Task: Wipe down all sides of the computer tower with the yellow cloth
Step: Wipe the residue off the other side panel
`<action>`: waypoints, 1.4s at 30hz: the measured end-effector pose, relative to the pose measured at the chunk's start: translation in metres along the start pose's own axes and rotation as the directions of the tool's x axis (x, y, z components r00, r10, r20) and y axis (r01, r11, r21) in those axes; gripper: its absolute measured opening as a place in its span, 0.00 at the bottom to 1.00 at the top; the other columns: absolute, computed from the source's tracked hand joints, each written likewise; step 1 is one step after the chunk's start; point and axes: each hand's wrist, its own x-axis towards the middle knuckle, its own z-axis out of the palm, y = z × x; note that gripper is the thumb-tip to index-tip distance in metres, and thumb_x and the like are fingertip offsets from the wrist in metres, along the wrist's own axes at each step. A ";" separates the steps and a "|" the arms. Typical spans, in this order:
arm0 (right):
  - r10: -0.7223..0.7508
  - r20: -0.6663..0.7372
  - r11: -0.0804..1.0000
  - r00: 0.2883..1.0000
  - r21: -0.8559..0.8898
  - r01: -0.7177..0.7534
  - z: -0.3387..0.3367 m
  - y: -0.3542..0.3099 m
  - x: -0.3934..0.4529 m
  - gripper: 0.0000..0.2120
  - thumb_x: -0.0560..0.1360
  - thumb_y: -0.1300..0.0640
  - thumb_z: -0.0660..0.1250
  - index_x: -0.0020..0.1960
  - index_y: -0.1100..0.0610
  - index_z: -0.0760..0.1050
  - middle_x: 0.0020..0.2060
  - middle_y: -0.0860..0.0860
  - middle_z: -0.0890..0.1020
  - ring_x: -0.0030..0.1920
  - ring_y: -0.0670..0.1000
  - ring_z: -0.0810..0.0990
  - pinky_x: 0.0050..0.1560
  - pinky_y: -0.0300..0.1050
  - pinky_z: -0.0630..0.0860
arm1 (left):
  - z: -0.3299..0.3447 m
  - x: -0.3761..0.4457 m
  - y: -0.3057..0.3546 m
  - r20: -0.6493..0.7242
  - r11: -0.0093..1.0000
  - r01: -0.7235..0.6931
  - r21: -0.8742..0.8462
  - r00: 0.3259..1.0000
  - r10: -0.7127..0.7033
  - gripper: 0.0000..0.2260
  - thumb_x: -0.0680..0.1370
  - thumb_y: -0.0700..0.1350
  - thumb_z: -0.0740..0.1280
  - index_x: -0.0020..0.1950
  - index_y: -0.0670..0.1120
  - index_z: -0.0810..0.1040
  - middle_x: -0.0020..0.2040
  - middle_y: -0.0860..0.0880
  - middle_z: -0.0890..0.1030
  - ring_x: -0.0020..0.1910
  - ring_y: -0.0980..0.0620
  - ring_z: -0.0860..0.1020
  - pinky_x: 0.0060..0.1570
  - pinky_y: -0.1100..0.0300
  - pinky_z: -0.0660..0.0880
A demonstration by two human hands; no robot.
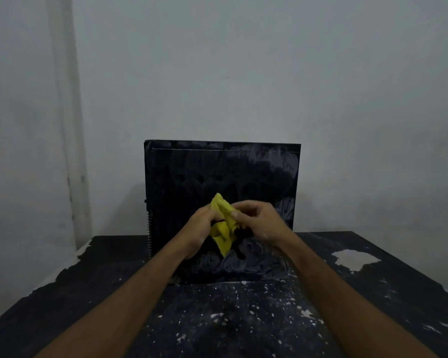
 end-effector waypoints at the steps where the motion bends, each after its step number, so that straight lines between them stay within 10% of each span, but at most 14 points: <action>1: -0.038 -0.025 0.998 0.999 -0.048 0.037 -0.002 0.001 0.000 0.07 0.80 0.58 0.70 0.55 0.59 0.84 0.46 0.53 0.86 0.44 0.45 0.84 0.42 0.39 0.79 | -0.002 0.001 -0.001 -0.029 0.999 0.038 -0.012 0.999 -0.038 0.13 0.81 0.34 0.58 0.53 0.47 0.80 0.47 0.52 0.83 0.47 0.53 0.80 0.46 0.60 0.76; 6: 0.006 -0.165 1.000 0.986 0.000 -0.006 -0.007 -0.004 0.012 0.08 0.83 0.58 0.65 0.48 0.59 0.79 0.38 0.53 0.80 0.37 0.50 0.80 0.39 0.45 0.80 | -0.007 0.006 -0.005 -0.043 0.991 0.114 0.072 0.993 -0.111 0.07 0.82 0.39 0.63 0.56 0.45 0.81 0.46 0.46 0.83 0.45 0.49 0.80 0.43 0.56 0.76; 11: 0.172 0.131 0.983 0.976 -0.087 -0.161 -0.006 -0.001 0.002 0.18 0.73 0.41 0.75 0.52 0.54 0.85 0.44 0.51 0.87 0.47 0.51 0.86 0.51 0.48 0.83 | -0.012 0.006 -0.009 -0.080 1.000 0.026 -0.013 0.996 -0.027 0.07 0.84 0.46 0.66 0.52 0.45 0.82 0.41 0.50 0.85 0.40 0.53 0.82 0.41 0.59 0.77; 23: 0.055 -0.069 0.997 0.996 0.053 -0.052 0.004 0.006 0.000 0.11 0.80 0.52 0.71 0.56 0.58 0.81 0.51 0.56 0.86 0.53 0.56 0.85 0.54 0.55 0.83 | -0.009 -0.002 -0.010 -0.024 0.989 0.092 0.119 0.996 -0.090 0.22 0.75 0.62 0.73 0.61 0.50 0.78 0.54 0.51 0.86 0.51 0.53 0.85 0.51 0.54 0.82; 29: 0.121 -0.060 0.991 0.991 0.064 -0.117 -0.005 0.001 0.006 0.13 0.82 0.48 0.67 0.61 0.55 0.78 0.56 0.53 0.82 0.55 0.54 0.82 0.52 0.47 0.82 | -0.022 0.005 -0.014 0.001 0.968 0.167 0.188 0.985 -0.170 0.10 0.80 0.37 0.65 0.56 0.43 0.85 0.51 0.44 0.87 0.54 0.43 0.85 0.57 0.45 0.82; 37: 0.032 -0.226 0.981 0.974 -0.181 -0.074 -0.004 0.023 -0.006 0.24 0.78 0.39 0.68 0.68 0.51 0.69 0.56 0.49 0.76 0.55 0.51 0.78 0.54 0.50 0.78 | -0.016 0.004 -0.012 0.136 0.976 0.161 -0.147 0.981 -0.141 0.13 0.82 0.39 0.66 0.67 0.42 0.79 0.61 0.41 0.84 0.60 0.43 0.83 0.61 0.50 0.79; 42: -0.068 0.118 0.996 0.991 -0.055 0.075 -0.001 0.003 -0.016 0.21 0.76 0.48 0.74 0.66 0.53 0.77 0.57 0.48 0.83 0.55 0.45 0.83 0.52 0.42 0.80 | -0.010 0.006 -0.008 0.103 0.977 0.044 -0.208 0.994 -0.023 0.13 0.81 0.41 0.68 0.66 0.41 0.79 0.60 0.41 0.84 0.60 0.44 0.83 0.61 0.49 0.79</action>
